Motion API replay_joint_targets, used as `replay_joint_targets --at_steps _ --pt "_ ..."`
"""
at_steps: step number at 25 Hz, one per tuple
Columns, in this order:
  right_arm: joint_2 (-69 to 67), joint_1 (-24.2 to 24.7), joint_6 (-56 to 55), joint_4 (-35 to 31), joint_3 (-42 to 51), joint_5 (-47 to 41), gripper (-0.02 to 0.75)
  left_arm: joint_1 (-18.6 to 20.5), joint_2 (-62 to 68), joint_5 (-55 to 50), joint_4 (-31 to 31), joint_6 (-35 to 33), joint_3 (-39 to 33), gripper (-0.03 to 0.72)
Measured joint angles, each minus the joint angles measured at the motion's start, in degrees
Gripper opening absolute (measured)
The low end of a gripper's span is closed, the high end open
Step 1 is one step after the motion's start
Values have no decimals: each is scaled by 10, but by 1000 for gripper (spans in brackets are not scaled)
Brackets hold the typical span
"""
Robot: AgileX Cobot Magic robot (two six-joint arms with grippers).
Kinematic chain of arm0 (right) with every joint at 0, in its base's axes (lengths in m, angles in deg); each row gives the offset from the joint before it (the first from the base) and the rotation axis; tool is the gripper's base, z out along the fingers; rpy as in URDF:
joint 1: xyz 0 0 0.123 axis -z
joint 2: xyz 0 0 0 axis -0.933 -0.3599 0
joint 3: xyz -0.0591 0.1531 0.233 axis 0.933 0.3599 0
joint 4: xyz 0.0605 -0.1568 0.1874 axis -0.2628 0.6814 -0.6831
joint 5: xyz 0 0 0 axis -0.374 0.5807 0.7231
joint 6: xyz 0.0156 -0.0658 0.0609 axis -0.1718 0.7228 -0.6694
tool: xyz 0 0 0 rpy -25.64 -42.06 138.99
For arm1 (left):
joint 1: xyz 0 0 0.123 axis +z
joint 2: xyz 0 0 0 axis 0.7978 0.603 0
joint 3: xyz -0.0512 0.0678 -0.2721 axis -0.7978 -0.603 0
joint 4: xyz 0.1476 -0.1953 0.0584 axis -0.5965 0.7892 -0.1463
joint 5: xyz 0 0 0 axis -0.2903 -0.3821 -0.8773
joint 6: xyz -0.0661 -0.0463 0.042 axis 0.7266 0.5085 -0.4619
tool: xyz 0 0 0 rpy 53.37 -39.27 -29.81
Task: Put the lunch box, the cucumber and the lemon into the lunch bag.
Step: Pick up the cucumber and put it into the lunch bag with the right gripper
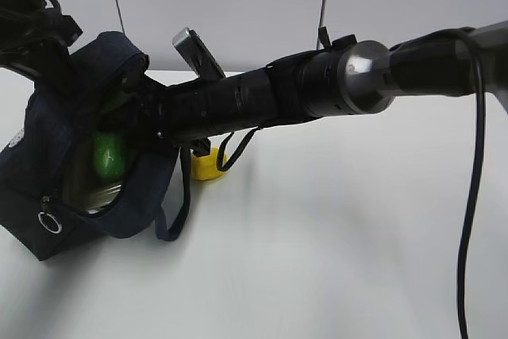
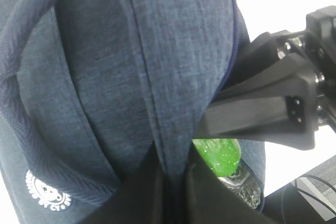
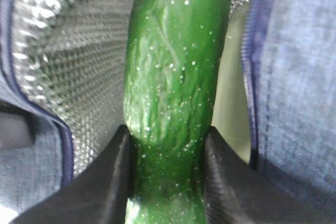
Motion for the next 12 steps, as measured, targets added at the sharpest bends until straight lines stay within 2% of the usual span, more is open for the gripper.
replay_joint_targets --at_steps 2,8,12 --pt "0 0 -1 2 0 0 269 0 0 0 0 0 0 2" --pt "0 0 -2 7 0 -7 393 0 0 0 0 0 0 2" --pt "0 0 -3 8 0 -22 416 0 0 0 0 0 0 2"
